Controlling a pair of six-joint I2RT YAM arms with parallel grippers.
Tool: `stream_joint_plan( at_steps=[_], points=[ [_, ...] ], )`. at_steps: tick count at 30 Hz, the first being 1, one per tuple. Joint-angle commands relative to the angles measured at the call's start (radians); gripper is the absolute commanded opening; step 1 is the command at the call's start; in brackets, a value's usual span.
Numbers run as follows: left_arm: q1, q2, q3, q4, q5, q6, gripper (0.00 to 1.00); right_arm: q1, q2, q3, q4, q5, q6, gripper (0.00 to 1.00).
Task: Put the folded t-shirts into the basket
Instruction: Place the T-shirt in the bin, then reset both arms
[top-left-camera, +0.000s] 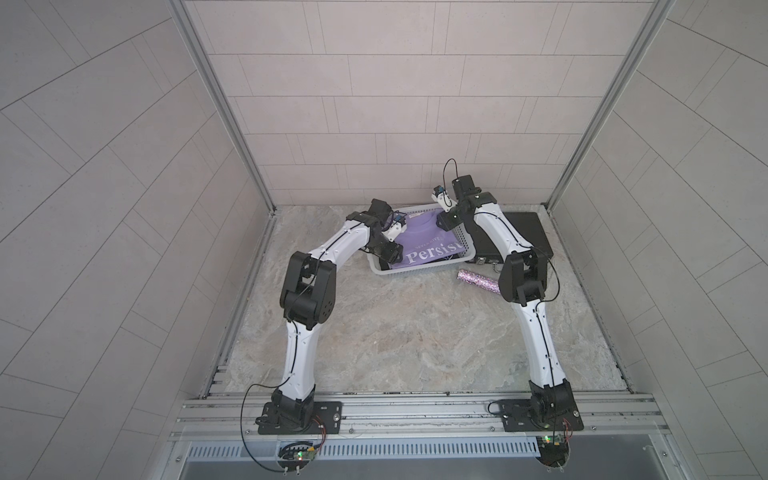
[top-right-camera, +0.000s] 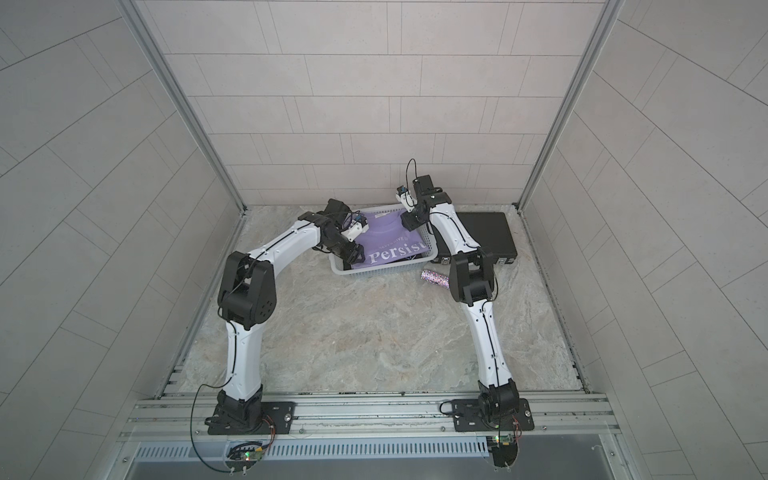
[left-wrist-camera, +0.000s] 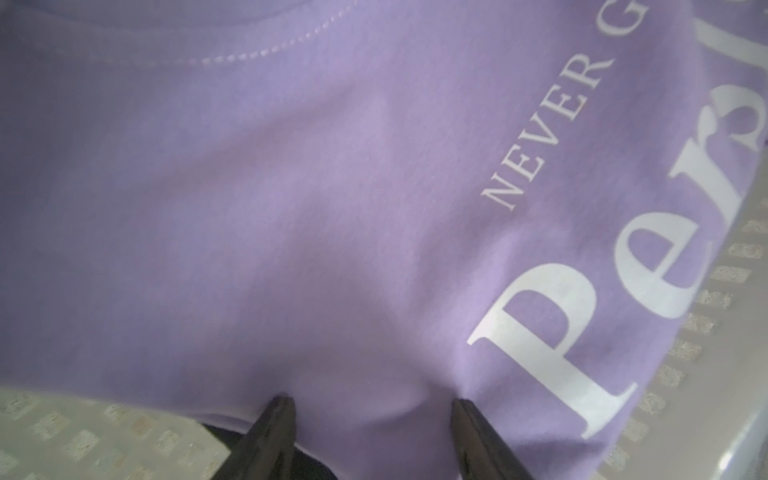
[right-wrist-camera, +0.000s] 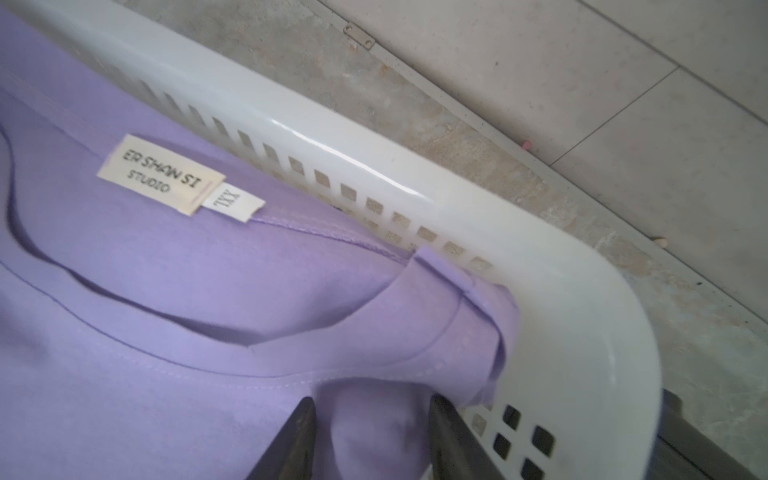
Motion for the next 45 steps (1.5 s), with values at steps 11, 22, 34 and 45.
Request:
stream_joint_plan(
  at_steps=[11,22,34,45],
  points=[
    [0.040,-0.360,-0.078,-0.047,-0.049,0.046,0.75,-0.019,-0.484,-0.206,-0.106,-0.010,-0.080,0.74],
    [0.144,-0.854,-0.611,0.356,-0.312,-0.017,0.99,-0.083,-1.120,-1.017,0.350,0.411,-0.052,1.00],
    [0.335,-1.140,-1.273,0.920,-0.475,-0.299,1.00,-0.249,-1.550,-1.829,0.961,0.367,0.287,1.00],
    [0.342,-0.904,-1.509,1.475,-0.300,-0.266,1.00,-0.270,-1.262,-2.107,1.462,0.298,0.355,1.00]
  ],
)
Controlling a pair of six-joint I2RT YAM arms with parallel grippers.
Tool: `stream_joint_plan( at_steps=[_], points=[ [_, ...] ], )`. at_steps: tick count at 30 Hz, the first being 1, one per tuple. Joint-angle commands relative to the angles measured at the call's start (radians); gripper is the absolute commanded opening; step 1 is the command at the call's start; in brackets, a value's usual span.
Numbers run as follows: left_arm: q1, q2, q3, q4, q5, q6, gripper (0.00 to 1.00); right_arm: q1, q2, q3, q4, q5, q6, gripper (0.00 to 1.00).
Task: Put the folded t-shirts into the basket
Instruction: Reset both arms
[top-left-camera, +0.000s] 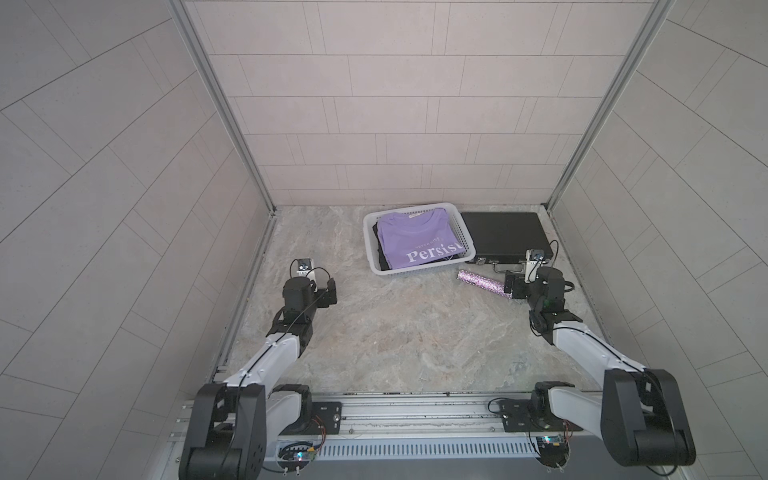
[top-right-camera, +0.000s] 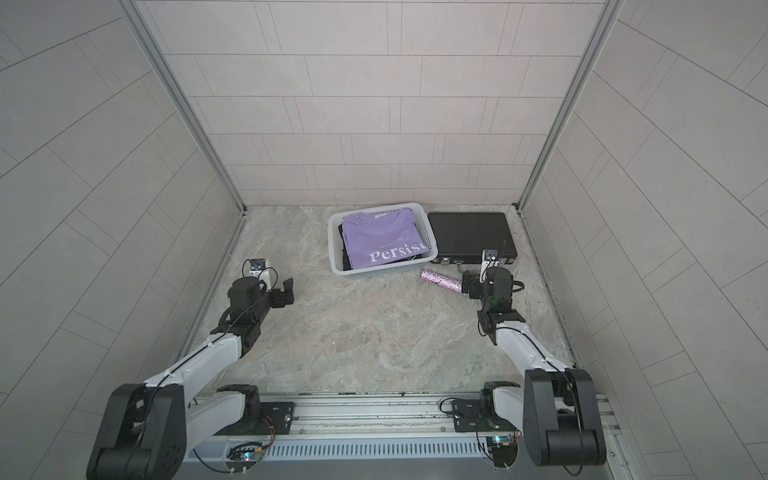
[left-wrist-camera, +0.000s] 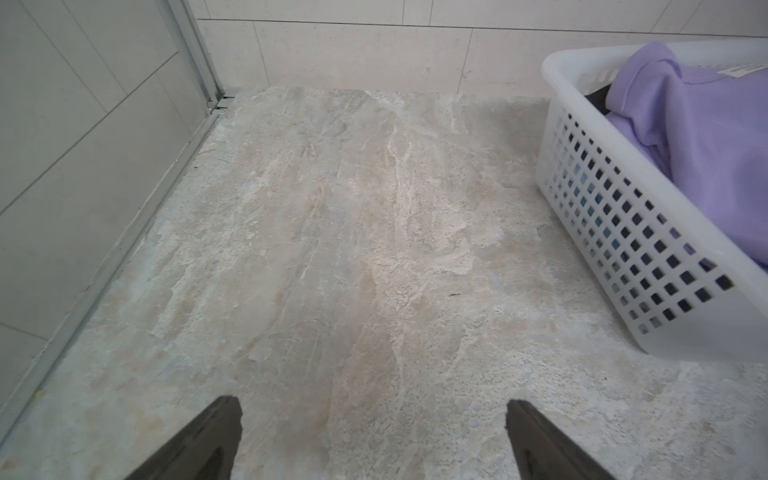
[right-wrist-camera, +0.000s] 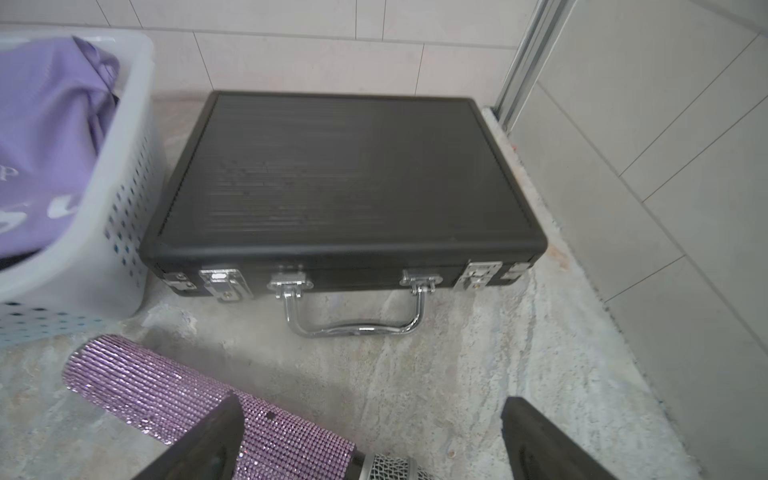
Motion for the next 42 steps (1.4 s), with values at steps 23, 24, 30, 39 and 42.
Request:
stream_joint_plan(
  at_steps=[23,24,30,39,42],
  points=[
    [-0.001,0.371,0.095,0.338,-0.012,-0.083,1.00,-0.025,0.334,-0.017,0.532,-0.131,0.029,1.00],
    [-0.002,0.373,0.096,0.340,-0.013,-0.082,1.00,-0.025,0.339,-0.019,0.546,-0.131,0.030,1.00],
    [-0.004,0.374,0.099,0.335,-0.018,-0.081,1.00,-0.023,0.336,-0.017,0.532,-0.131,0.030,1.00],
    [-0.007,0.373,0.099,0.335,-0.020,-0.079,1.00,-0.023,0.336,-0.016,0.531,-0.130,0.030,1.00],
    [-0.006,0.372,0.099,0.335,-0.020,-0.081,1.00,-0.023,0.336,-0.016,0.532,-0.129,0.029,1.00]
  ],
)
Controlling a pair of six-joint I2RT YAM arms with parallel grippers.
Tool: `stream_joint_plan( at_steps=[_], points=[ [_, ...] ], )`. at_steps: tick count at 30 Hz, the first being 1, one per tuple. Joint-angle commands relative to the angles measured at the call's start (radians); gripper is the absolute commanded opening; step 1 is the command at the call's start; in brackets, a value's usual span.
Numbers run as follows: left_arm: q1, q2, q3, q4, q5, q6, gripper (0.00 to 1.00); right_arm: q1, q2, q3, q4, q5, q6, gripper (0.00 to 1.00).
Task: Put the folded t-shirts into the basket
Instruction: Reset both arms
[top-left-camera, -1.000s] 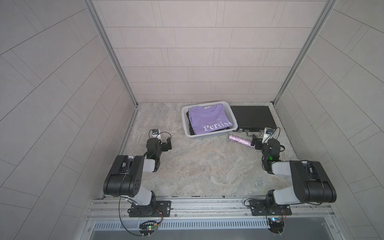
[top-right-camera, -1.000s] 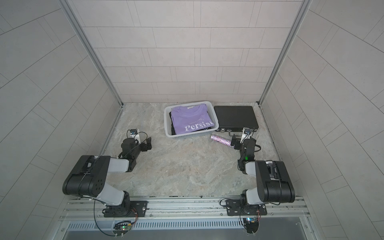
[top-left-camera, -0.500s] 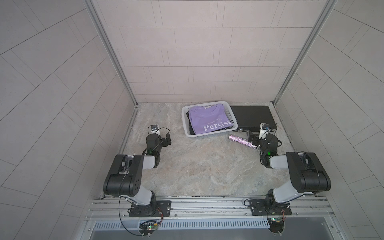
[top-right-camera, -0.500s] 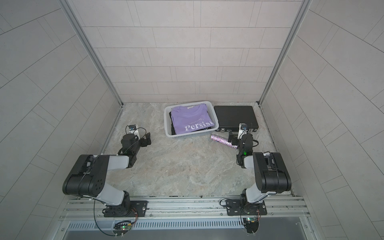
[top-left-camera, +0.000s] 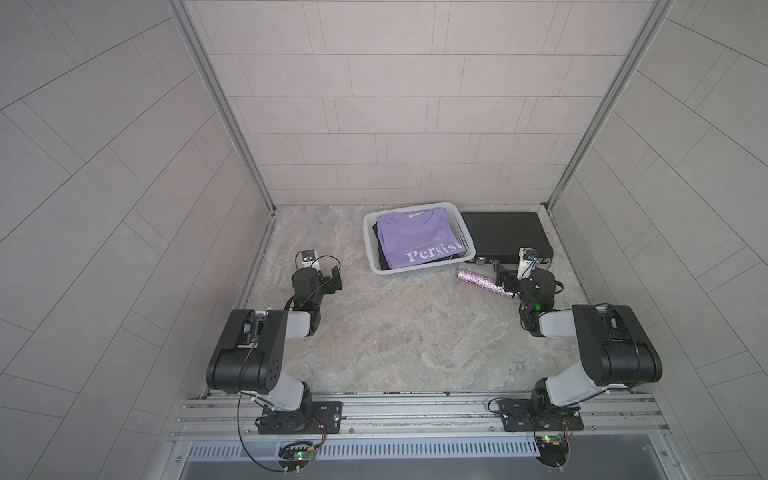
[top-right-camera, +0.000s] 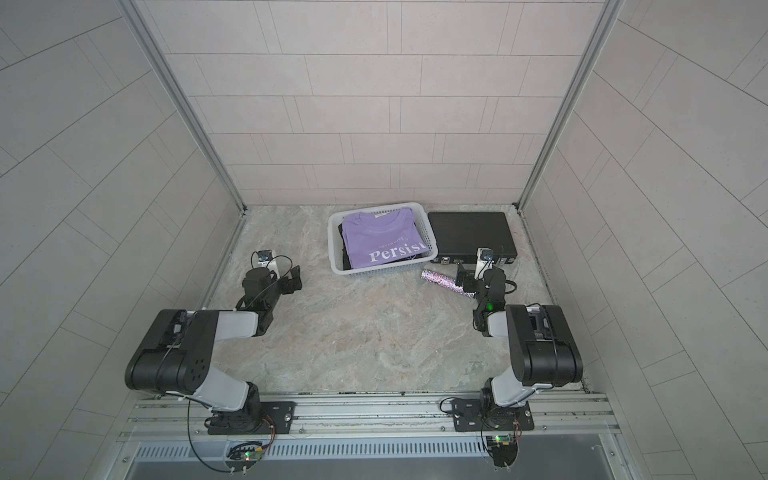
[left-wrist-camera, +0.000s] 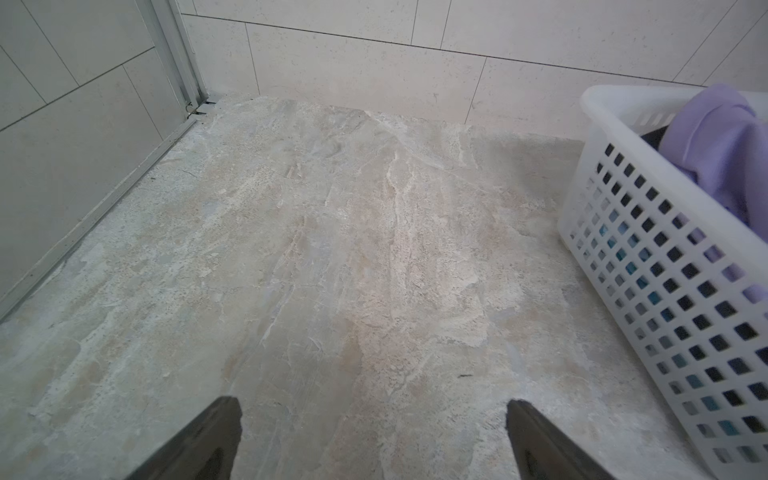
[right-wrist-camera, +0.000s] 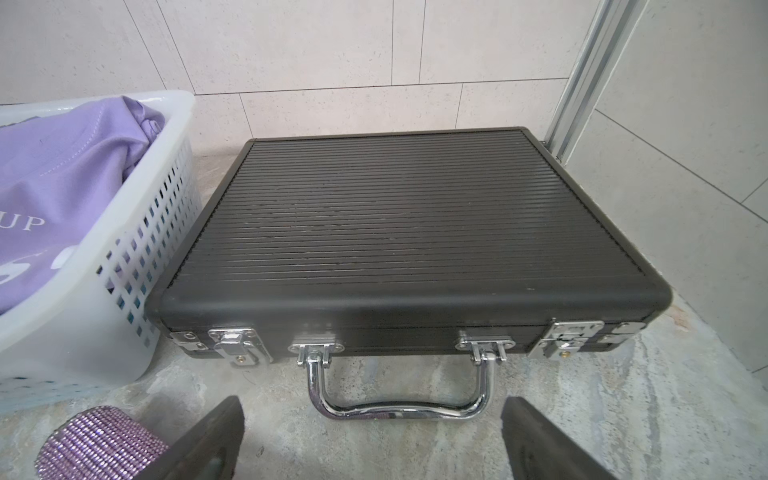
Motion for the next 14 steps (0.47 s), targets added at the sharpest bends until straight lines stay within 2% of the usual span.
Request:
stream_joint_plan(
  at_steps=[1,14],
  points=[
    [-0.003,-0.013,0.011,-0.016,-0.002,-0.007,1.00,0.004,-0.013,0.002,-0.003,-0.001,-0.005,1.00],
    [-0.004,-0.012,0.011,-0.016,-0.003,-0.008,1.00,0.025,-0.011,0.010,-0.015,0.038,-0.013,1.00]
  ],
)
